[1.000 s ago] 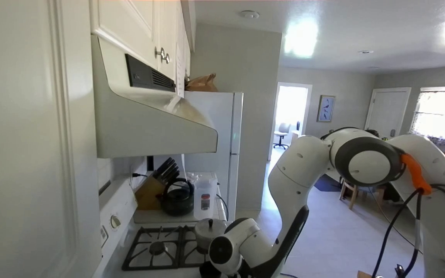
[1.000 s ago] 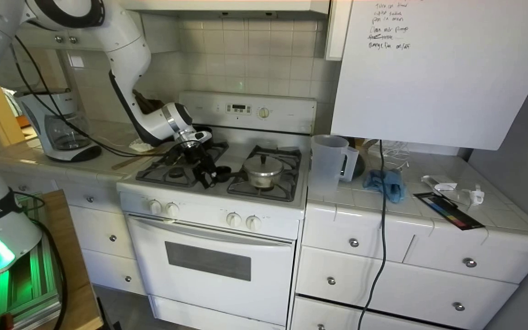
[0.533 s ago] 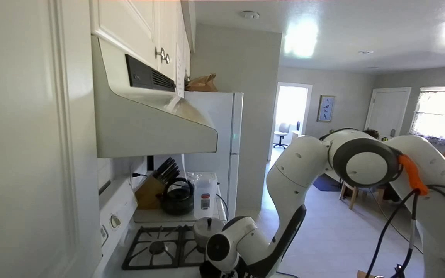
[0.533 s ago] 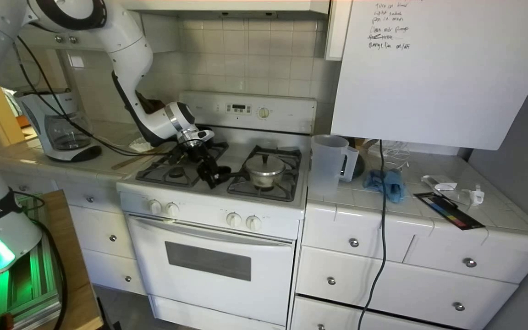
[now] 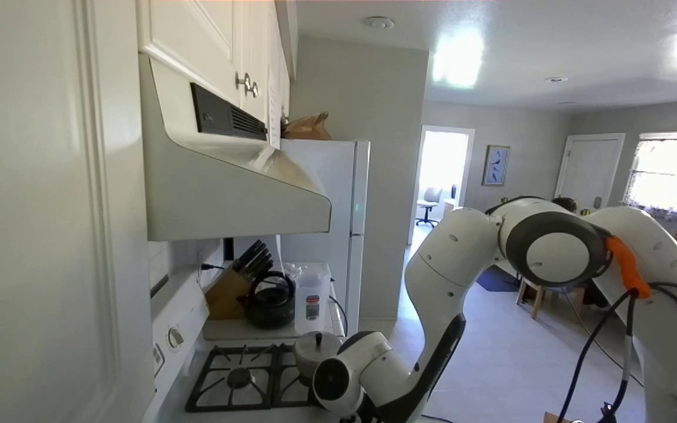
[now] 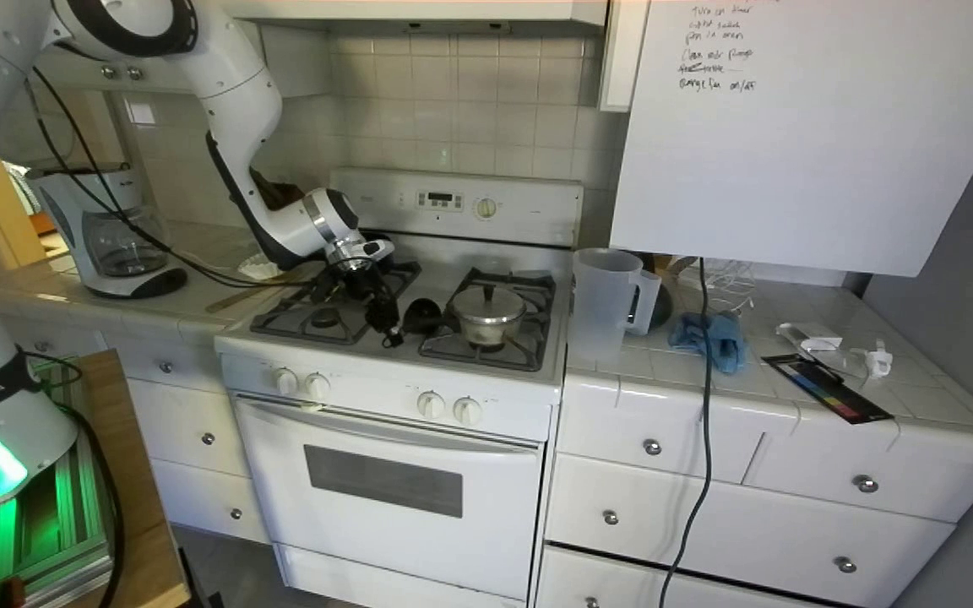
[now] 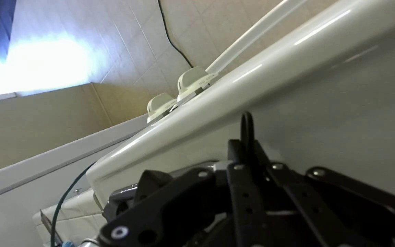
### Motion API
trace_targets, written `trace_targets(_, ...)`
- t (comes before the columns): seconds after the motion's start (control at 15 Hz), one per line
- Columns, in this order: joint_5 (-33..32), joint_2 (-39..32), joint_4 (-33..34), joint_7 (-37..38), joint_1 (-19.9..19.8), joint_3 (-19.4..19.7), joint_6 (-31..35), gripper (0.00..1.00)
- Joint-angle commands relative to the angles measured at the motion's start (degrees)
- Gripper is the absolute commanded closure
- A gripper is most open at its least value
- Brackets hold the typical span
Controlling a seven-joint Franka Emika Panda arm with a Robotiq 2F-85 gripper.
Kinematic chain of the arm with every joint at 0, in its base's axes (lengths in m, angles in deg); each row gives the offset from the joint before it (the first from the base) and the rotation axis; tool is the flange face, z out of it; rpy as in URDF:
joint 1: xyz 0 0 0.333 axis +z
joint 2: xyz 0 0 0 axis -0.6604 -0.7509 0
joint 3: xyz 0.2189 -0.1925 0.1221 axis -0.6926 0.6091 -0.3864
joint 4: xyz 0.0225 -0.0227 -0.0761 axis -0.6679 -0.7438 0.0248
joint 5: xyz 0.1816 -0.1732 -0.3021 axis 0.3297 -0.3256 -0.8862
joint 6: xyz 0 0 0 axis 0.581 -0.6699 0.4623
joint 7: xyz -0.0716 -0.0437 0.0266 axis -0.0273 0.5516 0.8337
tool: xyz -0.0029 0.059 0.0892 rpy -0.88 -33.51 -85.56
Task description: Pick up the black cup from the stove and put it in the pot
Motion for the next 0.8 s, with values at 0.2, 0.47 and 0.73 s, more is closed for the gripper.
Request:
trace_targets(0.2, -3.93, 2.59, -2.50, 7.11, 1.03, -0.39, 0.17, 0.99)
trace_targets(0.47, -10.37, 7.69, -5.99, 15.29, 2.57, -1.31, -0.07, 0.99)
trace_targets(0.73, -16.41, 12.21, -9.26, 17.64, 2.16, -5.63, 1.11, 0.99)
